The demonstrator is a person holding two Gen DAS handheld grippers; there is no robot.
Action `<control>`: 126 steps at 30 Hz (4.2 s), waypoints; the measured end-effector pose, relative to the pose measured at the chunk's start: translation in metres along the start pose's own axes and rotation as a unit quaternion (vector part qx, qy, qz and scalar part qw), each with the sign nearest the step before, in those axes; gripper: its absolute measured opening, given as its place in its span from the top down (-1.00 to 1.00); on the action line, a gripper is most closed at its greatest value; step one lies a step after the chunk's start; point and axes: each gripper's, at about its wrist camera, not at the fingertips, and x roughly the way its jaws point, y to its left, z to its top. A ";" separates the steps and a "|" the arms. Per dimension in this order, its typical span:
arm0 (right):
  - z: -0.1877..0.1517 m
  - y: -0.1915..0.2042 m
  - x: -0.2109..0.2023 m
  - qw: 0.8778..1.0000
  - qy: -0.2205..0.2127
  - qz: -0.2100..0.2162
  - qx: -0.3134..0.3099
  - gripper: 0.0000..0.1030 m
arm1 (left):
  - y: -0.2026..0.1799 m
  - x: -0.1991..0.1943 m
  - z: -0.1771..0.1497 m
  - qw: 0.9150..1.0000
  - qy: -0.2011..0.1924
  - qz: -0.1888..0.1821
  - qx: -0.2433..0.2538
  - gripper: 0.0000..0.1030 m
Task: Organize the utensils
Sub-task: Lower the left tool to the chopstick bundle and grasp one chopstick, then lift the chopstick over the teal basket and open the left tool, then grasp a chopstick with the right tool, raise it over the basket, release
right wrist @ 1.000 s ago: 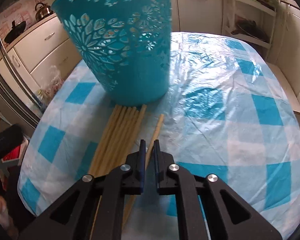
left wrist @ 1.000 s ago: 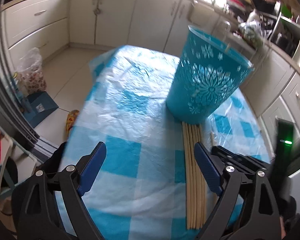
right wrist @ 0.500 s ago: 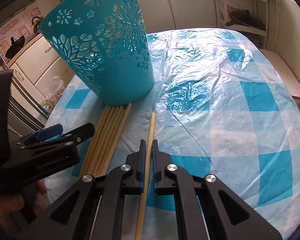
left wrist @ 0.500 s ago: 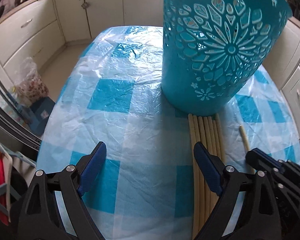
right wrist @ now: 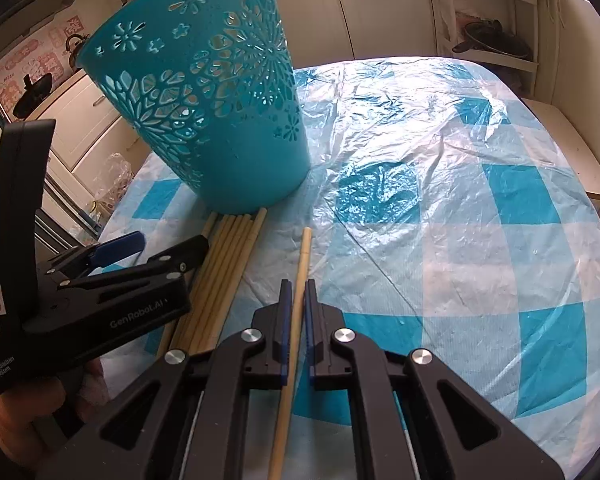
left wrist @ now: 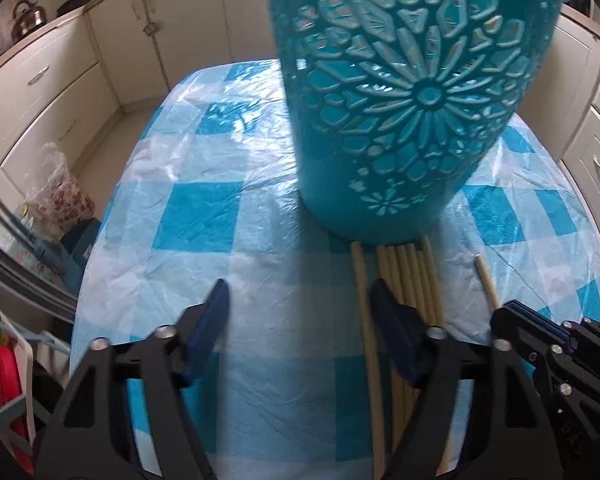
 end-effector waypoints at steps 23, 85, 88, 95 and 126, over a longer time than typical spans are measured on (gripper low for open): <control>0.000 -0.004 -0.001 1.000 -0.008 0.009 0.016 0.87 | 0.069 -0.199 0.063 0.956 -0.209 -0.193 -0.078 0.90; -0.003 0.022 0.000 0.996 -0.003 -0.063 -0.067 0.89 | 0.088 -0.182 -0.001 0.962 -0.246 -0.002 -0.118 -0.48; -0.004 0.017 -0.009 0.998 -0.006 -0.042 -0.045 0.89 | 0.087 -0.185 -0.007 0.966 -0.232 -0.002 -0.111 -0.49; -0.008 0.011 -0.051 0.999 -0.042 0.033 0.001 0.89 | 0.082 -0.186 -0.015 0.972 -0.216 -0.009 -0.096 -0.51; 0.184 0.066 -0.108 0.924 -0.360 0.121 0.040 0.89 | 0.100 -0.157 -0.031 0.977 -0.165 -0.032 -0.134 -0.57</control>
